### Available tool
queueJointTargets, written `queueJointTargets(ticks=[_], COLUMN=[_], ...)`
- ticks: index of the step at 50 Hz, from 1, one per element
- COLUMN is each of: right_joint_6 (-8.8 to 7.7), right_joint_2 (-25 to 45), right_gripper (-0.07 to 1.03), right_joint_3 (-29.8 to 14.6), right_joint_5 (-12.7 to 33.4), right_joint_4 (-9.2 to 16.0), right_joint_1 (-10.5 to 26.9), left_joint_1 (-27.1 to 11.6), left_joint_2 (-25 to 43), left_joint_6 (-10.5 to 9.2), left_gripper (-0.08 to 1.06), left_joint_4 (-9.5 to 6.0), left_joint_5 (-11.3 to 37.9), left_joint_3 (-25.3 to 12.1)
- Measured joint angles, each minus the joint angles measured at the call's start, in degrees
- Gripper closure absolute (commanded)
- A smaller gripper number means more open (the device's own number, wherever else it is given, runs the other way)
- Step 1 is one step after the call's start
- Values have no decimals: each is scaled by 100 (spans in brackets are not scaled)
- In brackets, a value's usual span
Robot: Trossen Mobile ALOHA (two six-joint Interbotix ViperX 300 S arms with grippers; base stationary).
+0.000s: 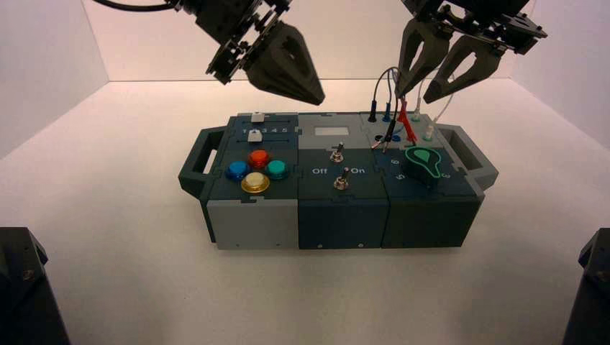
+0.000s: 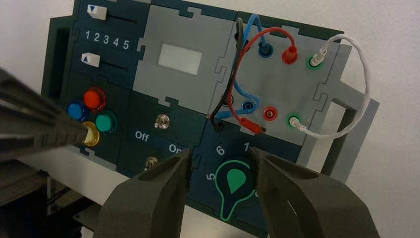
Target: Insert the black wire.
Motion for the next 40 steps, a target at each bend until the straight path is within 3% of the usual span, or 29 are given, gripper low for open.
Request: queueJointTargets(ticks=[9, 40], right_joint_6=[0, 18], right_joint_2=[0, 0], right_gripper=[35, 35], right_joint_3=[0, 79], right_joint_5=[0, 0], right_joint_4=[0, 141], right_joint_1=[0, 9], left_joint_1=[-193, -202], left_joint_2=[-105, -114], left_joint_6=[-44, -62], left_gripper=[101, 101], left_joint_4=[-18, -26], left_joint_5=[-88, -79], left_joint_3=[0, 9])
